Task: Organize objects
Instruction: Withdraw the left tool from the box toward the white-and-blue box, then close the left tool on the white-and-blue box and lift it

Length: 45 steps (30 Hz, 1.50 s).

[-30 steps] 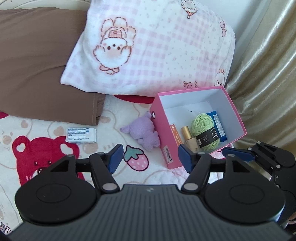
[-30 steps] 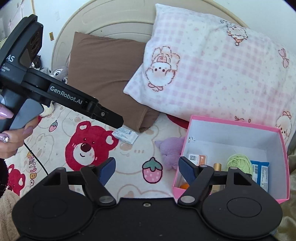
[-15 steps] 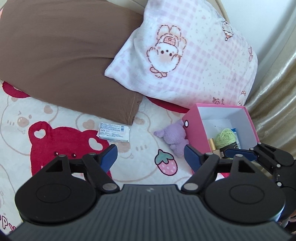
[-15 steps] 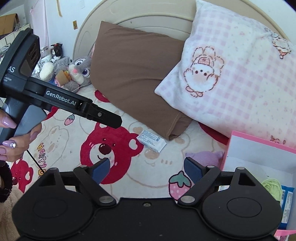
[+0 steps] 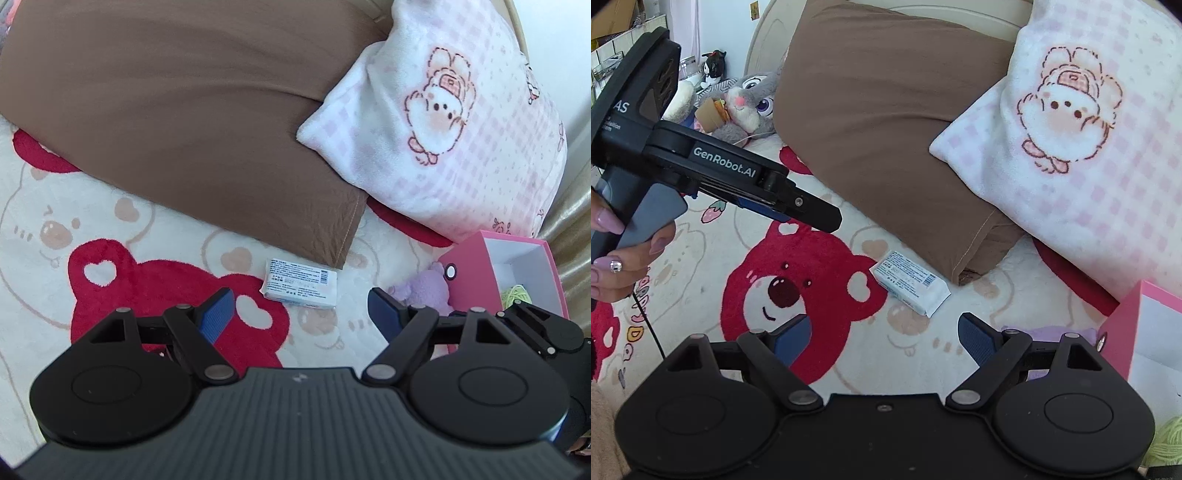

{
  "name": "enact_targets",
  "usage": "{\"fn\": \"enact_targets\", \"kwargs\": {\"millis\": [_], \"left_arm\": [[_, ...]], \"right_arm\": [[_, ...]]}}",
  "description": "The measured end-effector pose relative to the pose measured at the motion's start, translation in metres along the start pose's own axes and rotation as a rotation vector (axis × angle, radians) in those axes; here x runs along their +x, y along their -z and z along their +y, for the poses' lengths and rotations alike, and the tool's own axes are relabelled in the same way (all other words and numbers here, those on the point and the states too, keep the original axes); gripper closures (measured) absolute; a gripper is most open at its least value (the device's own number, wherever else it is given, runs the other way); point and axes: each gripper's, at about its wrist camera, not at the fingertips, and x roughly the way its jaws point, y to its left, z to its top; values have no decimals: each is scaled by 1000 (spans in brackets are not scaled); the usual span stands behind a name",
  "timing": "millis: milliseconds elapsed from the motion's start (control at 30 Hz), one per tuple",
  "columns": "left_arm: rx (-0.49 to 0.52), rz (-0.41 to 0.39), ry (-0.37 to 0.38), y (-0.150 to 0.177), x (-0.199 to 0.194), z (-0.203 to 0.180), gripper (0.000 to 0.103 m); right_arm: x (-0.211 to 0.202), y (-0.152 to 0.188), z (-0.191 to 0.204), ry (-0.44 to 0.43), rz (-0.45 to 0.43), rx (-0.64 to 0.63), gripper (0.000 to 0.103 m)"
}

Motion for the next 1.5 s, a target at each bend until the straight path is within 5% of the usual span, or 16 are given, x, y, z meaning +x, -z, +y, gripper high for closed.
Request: {"fn": "enact_targets", "kwargs": {"millis": [567, 900, 1033, 1300, 1500], "left_arm": [[51, -30, 26, 19, 93, 29, 29], [61, -77, 46, 27, 121, 32, 49], [57, -40, 105, 28, 125, 28, 63], [47, 70, 96, 39, 122, 9, 63], [-41, 176, 186, 53, 109, 16, 62]], "right_arm": [[98, 16, -13, 15, -21, 63, 14], [124, 25, -22, 10, -15, 71, 15], [129, 26, -19, 10, -26, 40, 15], [123, 28, -11, 6, -31, 41, 15], [106, 42, -7, -16, 1, 39, 15]]}}
